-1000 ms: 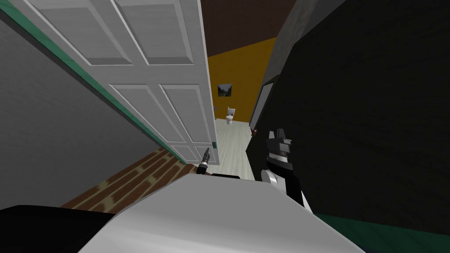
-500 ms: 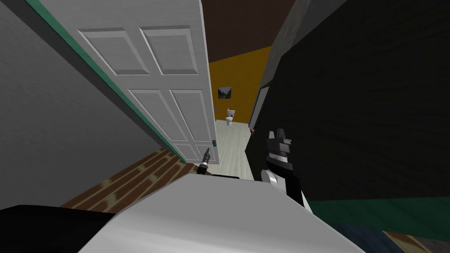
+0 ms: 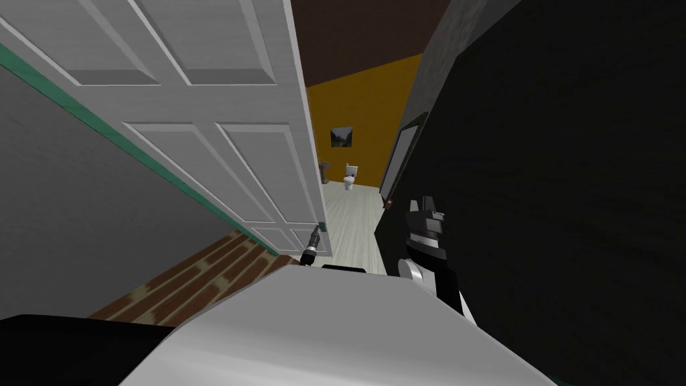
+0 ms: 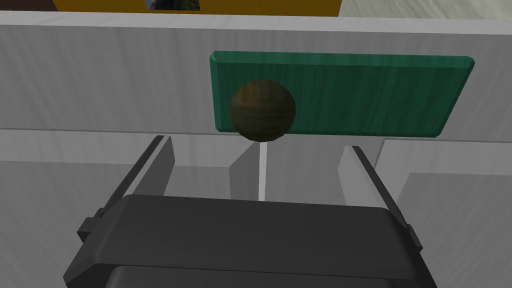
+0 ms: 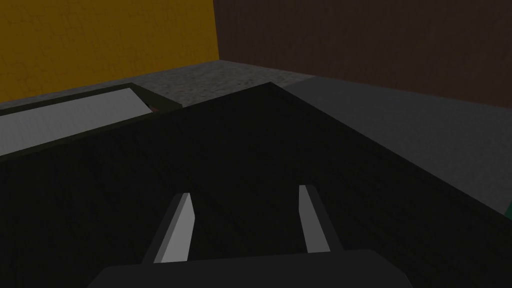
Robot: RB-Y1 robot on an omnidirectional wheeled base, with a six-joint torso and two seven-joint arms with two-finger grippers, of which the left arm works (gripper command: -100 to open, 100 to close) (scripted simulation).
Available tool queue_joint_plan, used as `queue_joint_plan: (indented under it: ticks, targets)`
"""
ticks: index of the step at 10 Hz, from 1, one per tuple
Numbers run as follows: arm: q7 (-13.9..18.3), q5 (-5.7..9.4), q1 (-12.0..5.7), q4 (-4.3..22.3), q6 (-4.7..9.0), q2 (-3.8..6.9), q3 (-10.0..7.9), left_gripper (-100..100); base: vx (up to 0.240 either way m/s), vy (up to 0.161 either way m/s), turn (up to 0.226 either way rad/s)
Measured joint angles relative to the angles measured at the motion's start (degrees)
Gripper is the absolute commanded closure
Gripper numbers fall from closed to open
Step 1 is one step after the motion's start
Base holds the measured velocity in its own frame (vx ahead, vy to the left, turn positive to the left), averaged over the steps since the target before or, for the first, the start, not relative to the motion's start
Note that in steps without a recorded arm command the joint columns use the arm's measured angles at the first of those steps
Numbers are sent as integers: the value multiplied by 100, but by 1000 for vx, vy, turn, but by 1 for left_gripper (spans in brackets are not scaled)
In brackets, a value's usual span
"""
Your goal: Push the door open
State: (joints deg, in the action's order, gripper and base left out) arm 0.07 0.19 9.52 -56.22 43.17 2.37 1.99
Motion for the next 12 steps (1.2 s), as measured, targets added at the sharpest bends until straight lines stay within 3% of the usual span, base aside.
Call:
queue_joint_plan:
  ticks: [2, 3, 8, 12]
  targets:
    - [-13, 12, -50, 73, 35, -79, -30, -100, 133, -8, -3]
    - [-13, 13, -48, 79, 47, -84, -31, 100, -15, 0, -9]
    - [-16, 8, -46, 82, 22, -81, -25, 100, -12, 1, -2]
    - [-29, 51, -15, 103, -46, -2, -89, 100, 156, -33, 39]
